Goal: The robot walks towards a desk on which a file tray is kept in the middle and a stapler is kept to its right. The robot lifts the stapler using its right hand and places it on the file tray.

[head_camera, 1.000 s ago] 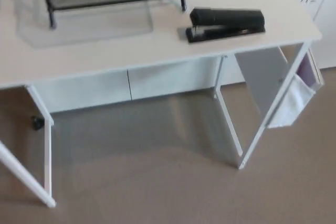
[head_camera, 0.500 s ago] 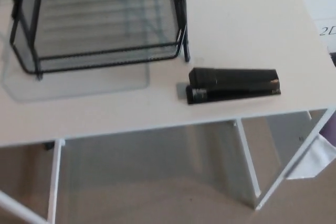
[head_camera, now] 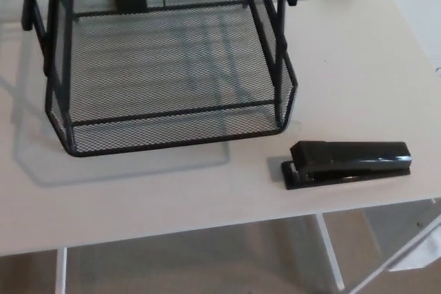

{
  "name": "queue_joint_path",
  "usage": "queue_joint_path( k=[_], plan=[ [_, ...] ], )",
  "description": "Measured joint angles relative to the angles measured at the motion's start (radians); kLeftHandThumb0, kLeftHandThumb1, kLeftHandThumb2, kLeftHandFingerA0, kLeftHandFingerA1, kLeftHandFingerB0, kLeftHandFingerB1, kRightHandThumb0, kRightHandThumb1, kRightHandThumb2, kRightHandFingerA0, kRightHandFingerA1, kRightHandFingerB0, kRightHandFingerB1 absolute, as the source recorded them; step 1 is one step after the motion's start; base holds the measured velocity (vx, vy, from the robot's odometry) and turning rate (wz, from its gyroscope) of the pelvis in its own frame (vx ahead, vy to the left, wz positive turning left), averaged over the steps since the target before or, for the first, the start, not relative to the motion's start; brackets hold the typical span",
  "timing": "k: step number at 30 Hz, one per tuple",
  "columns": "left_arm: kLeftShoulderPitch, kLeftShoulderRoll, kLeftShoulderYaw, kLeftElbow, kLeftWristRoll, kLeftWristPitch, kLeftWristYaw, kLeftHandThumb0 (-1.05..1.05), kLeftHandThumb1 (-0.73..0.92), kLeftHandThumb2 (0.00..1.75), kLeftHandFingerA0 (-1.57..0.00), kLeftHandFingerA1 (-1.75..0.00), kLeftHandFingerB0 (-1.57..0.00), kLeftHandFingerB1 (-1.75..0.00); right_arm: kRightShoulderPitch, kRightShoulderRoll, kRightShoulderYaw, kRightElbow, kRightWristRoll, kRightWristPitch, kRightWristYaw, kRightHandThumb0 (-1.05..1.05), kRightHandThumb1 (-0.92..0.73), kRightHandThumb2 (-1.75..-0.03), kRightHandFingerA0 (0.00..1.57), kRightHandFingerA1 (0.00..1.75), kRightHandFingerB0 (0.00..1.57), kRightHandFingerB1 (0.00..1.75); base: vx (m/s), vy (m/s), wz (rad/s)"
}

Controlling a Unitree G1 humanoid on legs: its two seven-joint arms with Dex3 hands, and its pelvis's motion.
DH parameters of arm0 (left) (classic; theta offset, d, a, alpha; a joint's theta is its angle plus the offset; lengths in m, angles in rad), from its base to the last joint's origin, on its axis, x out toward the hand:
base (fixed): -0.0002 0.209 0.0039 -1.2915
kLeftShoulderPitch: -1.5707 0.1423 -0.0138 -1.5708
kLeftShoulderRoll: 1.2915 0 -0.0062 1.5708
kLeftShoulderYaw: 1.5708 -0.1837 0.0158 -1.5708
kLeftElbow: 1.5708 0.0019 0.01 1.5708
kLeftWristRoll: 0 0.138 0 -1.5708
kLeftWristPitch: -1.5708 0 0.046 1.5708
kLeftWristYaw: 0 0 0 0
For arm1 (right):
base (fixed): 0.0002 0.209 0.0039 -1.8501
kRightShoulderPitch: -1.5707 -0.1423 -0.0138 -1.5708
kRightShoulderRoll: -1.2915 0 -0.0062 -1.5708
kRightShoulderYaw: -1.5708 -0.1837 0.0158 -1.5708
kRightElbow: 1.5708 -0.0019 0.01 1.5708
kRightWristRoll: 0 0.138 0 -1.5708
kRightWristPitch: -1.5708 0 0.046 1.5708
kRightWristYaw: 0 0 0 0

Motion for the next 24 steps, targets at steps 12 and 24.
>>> queue_joint_path(
  k=[12, 24],
  plan=[
    [-0.001, -0.002, -0.010, -0.002, 0.000, 0.000, 0.000, -1.05, 0.70, 1.26, -0.13, -0.80, -0.13, -0.71, -0.004, 0.006, -0.001, 0.003, -0.005, 0.007, -0.007, -0.52, -0.56, -0.59, 0.05, 0.32, 0.11, 0.28, -0.02, -0.072, -0.03],
    [-0.003, -0.004, 0.012, -0.003, -0.006, 0.000, -0.002, -1.05, 0.76, 1.30, -0.26, -0.86, -0.08, -0.70, 0.061, 0.049, -0.127, -0.110, 0.055, 0.025, 0.005, -0.45, -0.63, -0.58, 0.29, 0.52, 0.01, 0.28, 0.03, 0.111, 0.03]
  ],
)
